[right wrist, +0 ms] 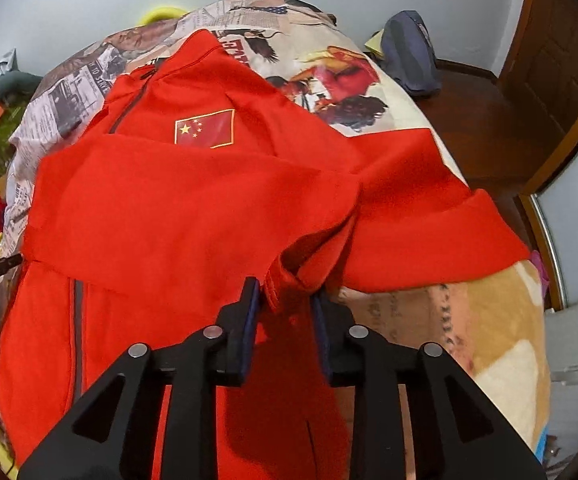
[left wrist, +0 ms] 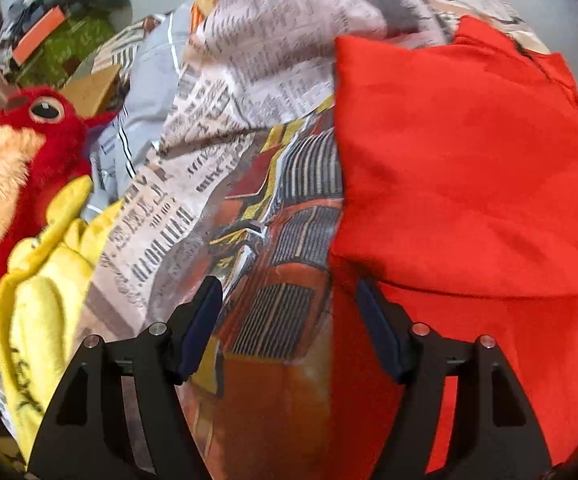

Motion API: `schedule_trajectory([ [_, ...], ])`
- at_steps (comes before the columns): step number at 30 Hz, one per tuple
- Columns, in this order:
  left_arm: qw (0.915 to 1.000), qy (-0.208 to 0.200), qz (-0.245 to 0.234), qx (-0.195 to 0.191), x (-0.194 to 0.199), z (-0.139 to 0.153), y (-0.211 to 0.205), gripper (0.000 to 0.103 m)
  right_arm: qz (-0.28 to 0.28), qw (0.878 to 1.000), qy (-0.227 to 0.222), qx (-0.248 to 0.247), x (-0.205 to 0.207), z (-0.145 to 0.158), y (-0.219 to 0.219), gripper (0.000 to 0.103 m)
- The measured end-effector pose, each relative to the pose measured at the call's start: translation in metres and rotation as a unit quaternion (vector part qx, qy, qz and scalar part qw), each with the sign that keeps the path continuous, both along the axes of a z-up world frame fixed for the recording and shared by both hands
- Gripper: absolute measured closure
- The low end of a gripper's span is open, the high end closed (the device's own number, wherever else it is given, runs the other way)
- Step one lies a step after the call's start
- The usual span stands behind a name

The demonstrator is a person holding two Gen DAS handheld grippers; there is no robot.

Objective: Fold large clothes

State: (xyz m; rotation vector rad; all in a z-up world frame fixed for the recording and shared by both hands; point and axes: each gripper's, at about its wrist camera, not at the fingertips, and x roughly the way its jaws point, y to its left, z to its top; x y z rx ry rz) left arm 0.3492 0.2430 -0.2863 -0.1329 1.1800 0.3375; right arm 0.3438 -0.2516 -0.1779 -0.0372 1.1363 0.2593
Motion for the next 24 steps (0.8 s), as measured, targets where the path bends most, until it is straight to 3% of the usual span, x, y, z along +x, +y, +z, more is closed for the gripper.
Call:
schedule_trajectory([
  [8,0.9963,-0.061,-0.056,0.024,-0.016,0.078,-0.050,0.034,0.001,0.999,-0.050,0.001,-0.016,0.046,-0.023,0.076],
  [10,0.9946,-0.074,-0.068,0.026,-0.014,0.093,-0.060,0.034,0.000,0.998,-0.068,-0.003,-0.019,0.059,-0.029,0.070],
  [12,0.9918,-0.092,-0.084,0.027,-0.013,0.114,-0.079,0.034,-0.006,0.995,-0.097,-0.007,-0.023,0.076,-0.039,0.058],
  [17,0.9834,-0.133,-0.123,0.018,-0.006,0.152,-0.121,0.032,-0.032,0.989,-0.142,0.009,-0.026,0.102,-0.066,0.044],
  [24,0.9702,-0.167,-0.175,-0.019,0.015,0.171,-0.181,0.023,-0.104,0.988,-0.105,0.052,-0.002,0.078,-0.115,0.042],
])
